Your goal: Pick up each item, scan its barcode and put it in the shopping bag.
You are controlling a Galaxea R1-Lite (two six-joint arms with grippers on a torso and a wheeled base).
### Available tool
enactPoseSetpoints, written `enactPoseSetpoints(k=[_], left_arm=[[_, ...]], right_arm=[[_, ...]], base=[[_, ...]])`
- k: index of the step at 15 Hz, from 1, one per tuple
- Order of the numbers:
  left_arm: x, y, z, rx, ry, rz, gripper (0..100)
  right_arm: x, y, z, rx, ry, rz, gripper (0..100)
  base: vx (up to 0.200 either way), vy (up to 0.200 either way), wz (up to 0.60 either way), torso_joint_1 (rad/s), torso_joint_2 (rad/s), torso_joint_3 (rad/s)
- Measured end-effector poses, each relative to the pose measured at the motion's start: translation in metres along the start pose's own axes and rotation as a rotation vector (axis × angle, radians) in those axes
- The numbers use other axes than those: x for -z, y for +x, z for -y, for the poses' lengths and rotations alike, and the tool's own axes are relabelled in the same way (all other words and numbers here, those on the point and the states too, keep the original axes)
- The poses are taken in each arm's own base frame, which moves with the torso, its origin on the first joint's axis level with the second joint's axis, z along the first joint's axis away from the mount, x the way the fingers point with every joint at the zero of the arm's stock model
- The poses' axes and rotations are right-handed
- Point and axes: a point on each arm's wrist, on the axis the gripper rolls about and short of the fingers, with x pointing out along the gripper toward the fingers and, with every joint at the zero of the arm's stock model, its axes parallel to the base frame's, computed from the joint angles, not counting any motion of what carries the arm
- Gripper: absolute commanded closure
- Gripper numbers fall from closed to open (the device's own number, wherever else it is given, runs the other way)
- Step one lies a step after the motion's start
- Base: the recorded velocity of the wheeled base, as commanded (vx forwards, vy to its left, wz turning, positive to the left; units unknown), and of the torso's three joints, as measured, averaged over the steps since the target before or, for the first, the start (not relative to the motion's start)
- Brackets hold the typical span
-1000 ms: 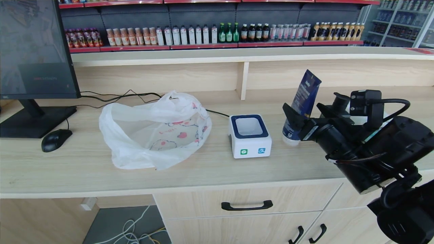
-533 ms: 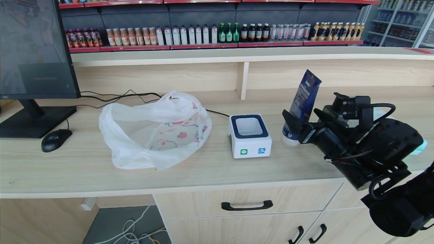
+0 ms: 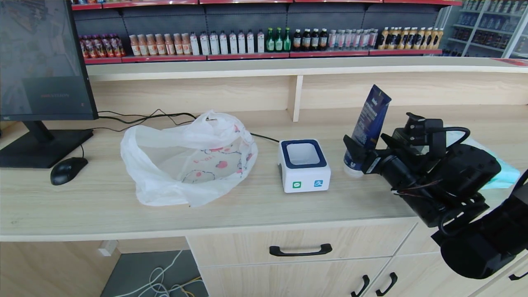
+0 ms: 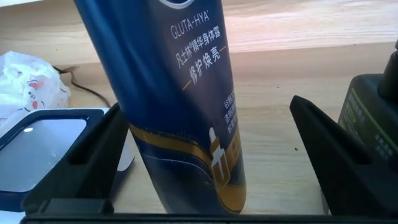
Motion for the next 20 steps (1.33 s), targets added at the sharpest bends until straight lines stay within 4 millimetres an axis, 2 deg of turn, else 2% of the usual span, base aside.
enactPoseSetpoints(k=[16,17,20], left_arm=[[0.000,0.000,0.000,0.000,0.000,0.003,0],[0.000,0.000,0.000,0.000,0.000,0.003,0],[0.000,0.000,0.000,0.000,0.000,0.003,0]], right_arm=[[0.013,0.009,0.000,-0.006,0.000,-0.021,0],[0.013,0.009,0.000,-0.006,-0.003,-0.022,100],[0.013,0.012,0.000,-0.007,0.003,-0.012,100]], base=[[0.000,0.000,0.00,0.000,0.00,0.000],[0.000,0.000,0.00,0.000,0.00,0.000],[0.000,0.000,0.00,0.000,0.00,0.000]])
